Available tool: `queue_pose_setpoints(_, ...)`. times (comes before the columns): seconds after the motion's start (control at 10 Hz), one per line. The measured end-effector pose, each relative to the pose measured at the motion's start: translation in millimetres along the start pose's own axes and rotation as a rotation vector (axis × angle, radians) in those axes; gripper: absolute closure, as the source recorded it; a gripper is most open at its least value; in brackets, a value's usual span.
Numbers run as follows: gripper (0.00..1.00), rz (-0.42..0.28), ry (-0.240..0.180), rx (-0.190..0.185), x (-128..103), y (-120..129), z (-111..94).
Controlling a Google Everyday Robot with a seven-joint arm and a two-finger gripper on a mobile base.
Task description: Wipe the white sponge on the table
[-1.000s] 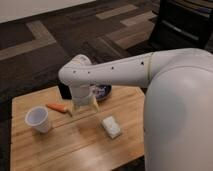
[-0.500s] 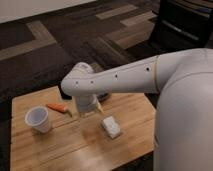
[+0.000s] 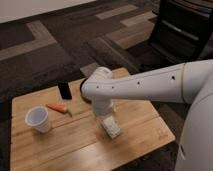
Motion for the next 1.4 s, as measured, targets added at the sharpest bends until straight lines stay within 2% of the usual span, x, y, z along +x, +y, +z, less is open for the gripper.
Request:
queue_pose_setpoints(0.2,0.35,-0.063,-0.015,0.012,1,-2,2)
queue_pose_setpoints(0.6,0.35,-0.064,-0.013,0.016,2,-2,2)
queue_pose_setpoints(0.9,0.35,-0.054,0.004,0.041,5,-6,13)
queue_pose_setpoints(1.2,0.35,-0.077,-0.005,0.032,0,4,27)
queue_pose_setpoints(1.4,0.35,-0.084,-0.018,0.007,-3,9,41)
